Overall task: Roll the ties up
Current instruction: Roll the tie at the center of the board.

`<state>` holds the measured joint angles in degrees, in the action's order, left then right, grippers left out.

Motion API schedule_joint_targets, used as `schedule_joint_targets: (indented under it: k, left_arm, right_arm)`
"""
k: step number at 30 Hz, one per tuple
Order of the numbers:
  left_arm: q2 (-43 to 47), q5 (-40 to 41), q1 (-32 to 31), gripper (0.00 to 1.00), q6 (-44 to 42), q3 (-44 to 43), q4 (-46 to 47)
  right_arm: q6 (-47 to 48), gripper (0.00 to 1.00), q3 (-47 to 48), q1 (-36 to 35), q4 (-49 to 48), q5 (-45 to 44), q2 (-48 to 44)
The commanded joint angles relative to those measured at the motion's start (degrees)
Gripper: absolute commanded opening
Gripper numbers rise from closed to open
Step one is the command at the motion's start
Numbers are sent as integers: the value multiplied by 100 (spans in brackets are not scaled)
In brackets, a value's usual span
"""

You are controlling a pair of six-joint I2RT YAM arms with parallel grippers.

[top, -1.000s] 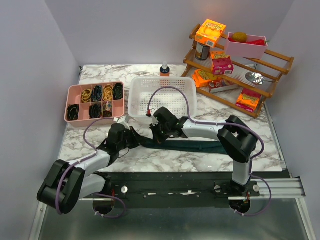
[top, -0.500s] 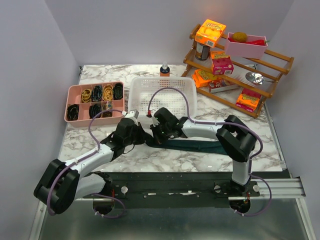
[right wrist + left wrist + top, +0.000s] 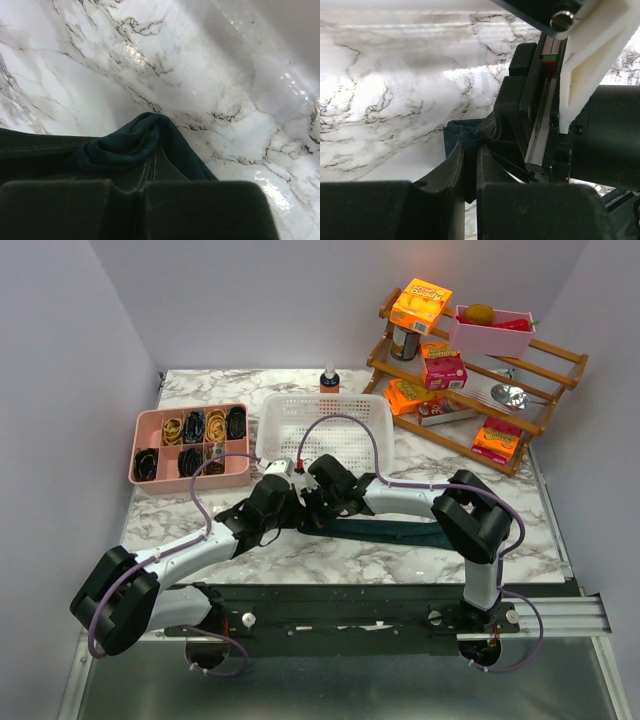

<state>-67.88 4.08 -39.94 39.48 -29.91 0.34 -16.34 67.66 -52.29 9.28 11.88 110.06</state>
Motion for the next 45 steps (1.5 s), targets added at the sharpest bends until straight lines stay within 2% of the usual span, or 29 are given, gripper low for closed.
schedule_joint_targets:
  k: [1, 10, 18, 26, 45]
  left_arm:
    - [-103, 234, -93, 0, 42, -199, 107]
    - [-182, 936, -101, 0, -204, -568, -1122]
    - [178, 1727, -101, 0, -196, -770, -2292]
    - [100, 2387, -101, 0, -231, -1192, -3250]
    - [-1332, 2625, -822, 0, -732, -1878, -3611]
  right_arm:
    - [-168, 1, -42, -62, -163, 245, 77]
    - [-177, 1, -95, -62, -93, -1, -257]
    - [16, 1, -121, 17, 258, -484, -950]
    - [113, 1, -402, 386, 382, -713, -1303]
    - [157, 1, -947, 764, 452, -951, -1619]
